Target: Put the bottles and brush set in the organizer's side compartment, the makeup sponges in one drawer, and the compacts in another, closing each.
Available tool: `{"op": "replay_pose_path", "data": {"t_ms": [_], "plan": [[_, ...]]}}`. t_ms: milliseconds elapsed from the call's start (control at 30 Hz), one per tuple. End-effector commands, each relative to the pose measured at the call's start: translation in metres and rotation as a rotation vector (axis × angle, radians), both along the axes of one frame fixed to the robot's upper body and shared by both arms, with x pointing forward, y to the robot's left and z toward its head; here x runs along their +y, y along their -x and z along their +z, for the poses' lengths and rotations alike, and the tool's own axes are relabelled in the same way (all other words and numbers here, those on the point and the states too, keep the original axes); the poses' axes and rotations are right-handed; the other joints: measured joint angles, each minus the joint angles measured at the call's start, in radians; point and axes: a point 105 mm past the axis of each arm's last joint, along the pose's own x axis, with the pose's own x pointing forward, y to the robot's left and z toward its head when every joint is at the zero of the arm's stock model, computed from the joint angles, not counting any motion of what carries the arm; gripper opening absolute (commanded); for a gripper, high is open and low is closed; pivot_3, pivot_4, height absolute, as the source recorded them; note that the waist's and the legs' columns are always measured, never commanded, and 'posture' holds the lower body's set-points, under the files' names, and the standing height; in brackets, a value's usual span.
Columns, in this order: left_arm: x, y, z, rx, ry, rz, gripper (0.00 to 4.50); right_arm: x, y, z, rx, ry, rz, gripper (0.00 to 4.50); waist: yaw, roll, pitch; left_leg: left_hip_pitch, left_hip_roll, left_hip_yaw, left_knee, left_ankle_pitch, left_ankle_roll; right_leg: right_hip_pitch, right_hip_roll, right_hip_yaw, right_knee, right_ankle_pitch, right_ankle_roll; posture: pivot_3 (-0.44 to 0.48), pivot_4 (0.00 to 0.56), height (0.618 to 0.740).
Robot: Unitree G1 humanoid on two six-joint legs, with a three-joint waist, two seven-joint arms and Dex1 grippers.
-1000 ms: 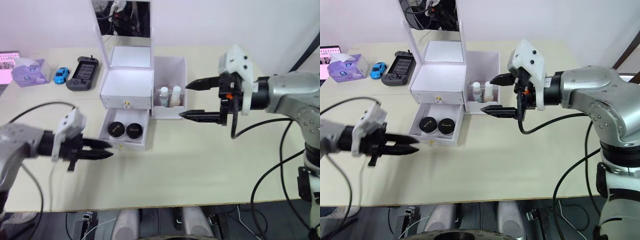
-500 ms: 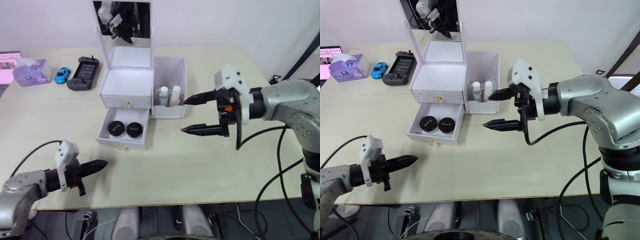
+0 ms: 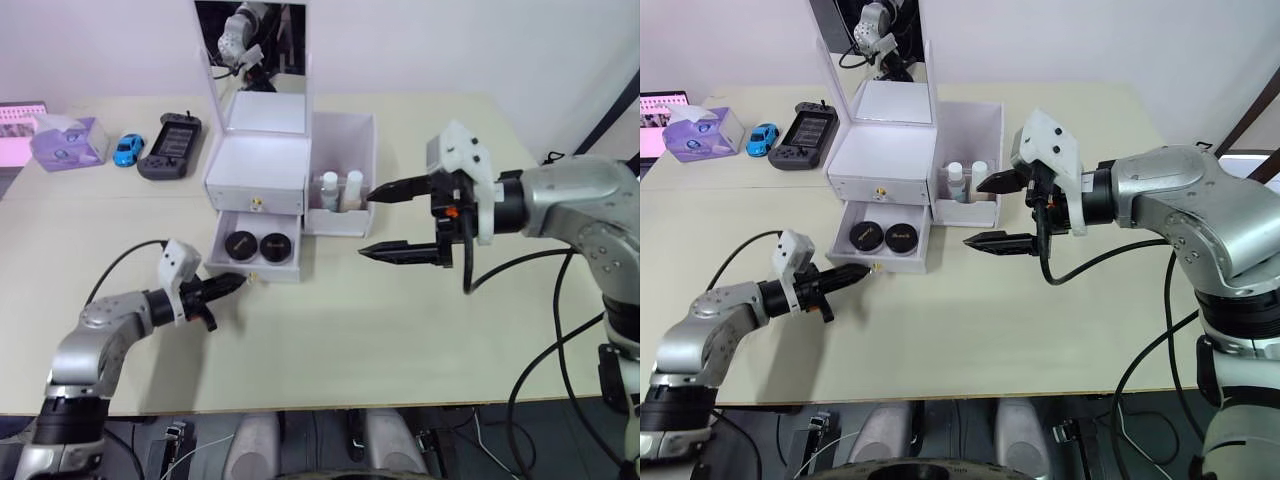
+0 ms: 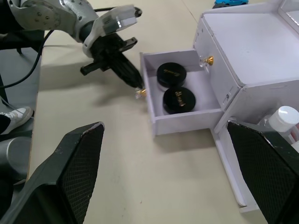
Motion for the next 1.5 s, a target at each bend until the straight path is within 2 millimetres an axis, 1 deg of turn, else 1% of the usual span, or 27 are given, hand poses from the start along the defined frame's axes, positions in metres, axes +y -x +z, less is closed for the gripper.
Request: {"op": "replay_pose_path", "data": {"t_ms": [33, 133, 233, 300, 400, 500, 633, 733, 833, 967, 1100, 1167, 1200, 1233, 1267, 1300, 1367, 1500], "plan": [[-0.007, -0.009, 0.016, -0.076, -0.031, -0.023, 0.12, -0.002, 0.002, 0.014, -0.080, 0.014, -0.021, 4.50, 0.000, 0.000, 0.000, 0.000, 0.000, 0.000, 0.000, 0.000, 0.000, 0.000, 0.000, 0.000, 0.000, 0.000, -0.001, 0.000, 0.150, 0.740], [-0.010, -0.017, 0.024, -0.107, -0.040, -0.022, 0.12, -0.004, 0.002, 0.014, -0.088, 0.018, -0.038, 4.50, 0.004, 0.000, 0.000, -0.001, 0.000, 0.000, -0.001, 0.000, 0.000, -0.001, 0.001, 0.000, -0.001, 0.000, 0.000, 0.000, 0.150, 0.740], [-0.013, -0.030, 0.032, -0.137, -0.045, -0.016, 0.12, -0.002, 0.002, 0.014, -0.105, 0.021, -0.048, 4.50, 0.006, 0.000, 0.000, -0.002, 0.000, 0.000, -0.002, 0.000, 0.000, -0.002, 0.001, 0.000, -0.001, 0.000, 0.000, 0.000, 0.150, 0.740], [-0.014, -0.033, 0.031, -0.146, -0.062, -0.021, 0.12, -0.002, 0.002, 0.014, -0.109, 0.021, -0.051, 4.50, 0.007, 0.000, 0.000, -0.003, 0.000, 0.000, -0.002, 0.000, 0.000, -0.002, 0.001, 0.000, -0.002, 0.000, 0.000, 0.000, 0.150, 0.740], [-0.018, -0.047, 0.031, -0.185, -0.112, -0.003, 0.12, -0.001, 0.000, 0.016, -0.117, 0.017, -0.058, 4.50, 0.010, 0.000, 0.000, -0.002, 0.000, 0.000, -0.001, 0.000, 0.000, -0.002, 0.001, 0.000, -0.002, 0.000, 0.000, 0.000, 0.150, 0.740], [-0.021, -0.060, 0.033, -0.208, -0.116, 0.013, 0.12, -0.002, 0.000, 0.018, -0.125, 0.017, -0.067, 4.50, 0.009, 0.000, 0.000, -0.002, 0.000, 0.000, -0.001, 0.000, 0.000, -0.001, 0.001, 0.000, -0.001, 0.000, 0.000, 0.000, 0.150, 0.740], [-0.028, -0.069, 0.033, -0.224, -0.115, 0.007, 0.12, -0.003, -0.001, 0.018, -0.133, 0.019, -0.079, 4.50, 0.007, 0.000, 0.000, -0.002, 0.000, 0.000, -0.001, 0.000, 0.000, -0.002, 0.001, 0.000, -0.001, 0.001, 0.001, 0.000, 0.150, 0.740], [-0.027, -0.078, 0.034, -0.245, -0.141, 0.030, 0.12, -0.004, -0.001, 0.020, -0.139, 0.018, -0.088, 4.50, 0.009, 0.000, 0.000, -0.002, 0.000, 0.000, -0.001, 0.000, 0.000, -0.002, 0.001, 0.000, -0.002, 0.002, 0.003, 0.000, 0.150, 0.740], [-0.030, -0.086, 0.040, -0.270, -0.154, 0.034, 0.12, -0.005, 0.000, 0.020, -0.142, 0.022, -0.099, 4.50, 0.013, 0.000, 0.000, -0.002, 0.000, 0.000, -0.001, 0.000, 0.000, -0.001, 0.001, 0.000, -0.001, 0.001, 0.002, 0.000, 0.150, 0.740], [-0.036, -0.088, 0.044, -0.287, -0.155, 0.010, 0.12, -0.006, 0.000, 0.020, -0.143, 0.022, -0.105, 4.50, 0.011, 0.000, 0.000, -0.002, 0.000, 0.000, 0.001, 0.001, 0.000, 0.000, 0.000, 0.000, -0.001, 0.002, 0.002, 0.000, 0.150, 0.740], [-0.038, -0.084, 0.045, -0.279, -0.143, -0.018, 0.12, -0.009, 0.002, 0.017, -0.112, 0.016, -0.114, 4.50, 0.012, 0.000, 0.000, -0.002, 0.000, 0.000, 0.001, 0.002, 0.001, 0.000, 0.000, 0.000, -0.001, 0.003, 0.003, 0.000, 0.150, 0.740], [-0.035, -0.082, 0.048, -0.276, -0.111, -0.008, 0.12, -0.013, 0.005, 0.015, -0.050, -0.014, -0.116, 4.50, 0.012, 0.000, 0.000, -0.002, 0.000, 0.000, 0.001, 0.002, 0.001, 0.000, 0.000, -0.001, -0.001, 0.004, 0.001, 0.000, 0.150, 0.740], [-0.030, -0.078, 0.048, -0.266, -0.096, -0.015, 0.12, -0.020, 0.003, 0.012, -0.026, -0.024, -0.145, 4.50, 0.013, -0.001, 0.000, -0.003, 0.000, 0.000, 0.001, 0.002, 0.001, 0.000, 0.000, -0.001, -0.002, 0.004, 0.001, 0.000, 0.150, 0.740], [-0.025, -0.073, 0.048, -0.254, -0.080, -0.026, 0.64, -0.027, 0.000, 0.009, -0.003, -0.049, -0.177, 4.50, 0.012, -0.001, 0.000, -0.003, 0.000, 0.000, 0.000, 0.002, 0.001, 0.000, 0.000, -0.001, -0.002, 0.003, 0.002, 0.000, 0.150, 0.740], [-0.021, -0.067, 0.049, -0.246, -0.062, -0.038, 0.93, -0.035, -0.003, 0.005, 0.013, -0.069, -0.218, 4.50, 0.010, -0.001, 0.000, -0.004, 0.000, 0.000, 0.000, 0.002, 0.001, 0.000, 0.000, 0.000, -0.003, 0.003, 0.002, 0.000, 0.150, 0.740], [-0.016, -0.061, 0.050, -0.239, -0.048, -0.049, 1.38, -0.043, -0.006, 0.001, 0.018, -0.081, -0.254, 4.50, 0.008, -0.001, 0.000, -0.004, 0.000, 0.001, -0.001, 0.002, 0.001, 0.000, 0.000, 0.000, -0.004, 0.003, 0.002, 0.000, 0.150, 0.740], [-0.006, -0.052, 0.054, -0.238, -0.038, -0.057, 2.38, -0.059, -0.005, -0.009, 0.026, -0.060, -0.305, 4.50, 0.008, -0.001, 0.000, -0.004, 0.000, 0.002, -0.002, 0.002, 0.001, 0.000, -0.001, 0.000, -0.004, 0.003, 0.003, 0.000, 0.150, 0.740], [0.027, -0.042, 0.060, -0.237, -0.060, -0.009, 4.44, -0.092, -0.004, -0.015, 0.020, -0.094, -0.398, 4.50, 0.008, 0.000, 0.000, -0.003, 0.001, 0.001, -0.004, 0.002, 0.001, -0.002, 0.000, 0.000, -0.004, 0.002, 0.003, 0.000, 0.150, 0.740]]}}
